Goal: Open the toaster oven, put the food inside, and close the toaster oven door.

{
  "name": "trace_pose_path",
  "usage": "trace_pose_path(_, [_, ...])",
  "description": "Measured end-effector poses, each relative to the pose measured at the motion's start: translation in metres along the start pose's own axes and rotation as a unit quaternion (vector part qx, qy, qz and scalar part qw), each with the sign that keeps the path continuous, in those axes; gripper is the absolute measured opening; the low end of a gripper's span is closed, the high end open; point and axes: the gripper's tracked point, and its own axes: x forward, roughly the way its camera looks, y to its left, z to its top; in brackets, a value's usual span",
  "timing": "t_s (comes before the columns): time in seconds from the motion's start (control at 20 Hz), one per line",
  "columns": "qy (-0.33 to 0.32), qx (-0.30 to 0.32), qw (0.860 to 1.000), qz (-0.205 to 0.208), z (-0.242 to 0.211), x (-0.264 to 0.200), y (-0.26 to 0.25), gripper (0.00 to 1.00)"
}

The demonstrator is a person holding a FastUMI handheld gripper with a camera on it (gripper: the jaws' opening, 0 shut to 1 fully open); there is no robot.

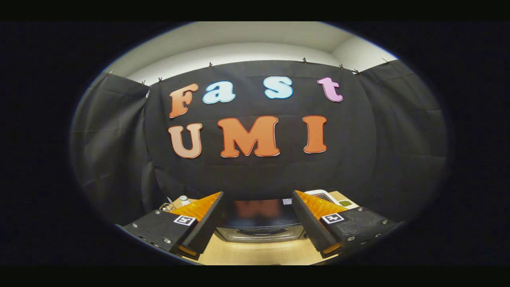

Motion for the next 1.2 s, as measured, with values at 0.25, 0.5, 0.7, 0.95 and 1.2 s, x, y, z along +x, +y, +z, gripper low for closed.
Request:
trace_pose_path(0.25, [0.040,-0.021,0.999,-0.006,-0.067,0.050,0.003,0.99])
trace_pose_path(0.5, [0.102,-0.039,0.994,0.007,-0.140,0.088,0.008,0.99])
trace_pose_path(0.7, [0.145,-0.053,0.988,0.002,-0.177,0.103,0.002,0.99])
trace_pose_path(0.95, [0.185,-0.051,0.981,0.001,-0.205,0.106,-0.002,0.99])
trace_pose_path(1.2, [0.193,-0.029,0.981,0.002,-0.210,0.099,0.001,0.99])
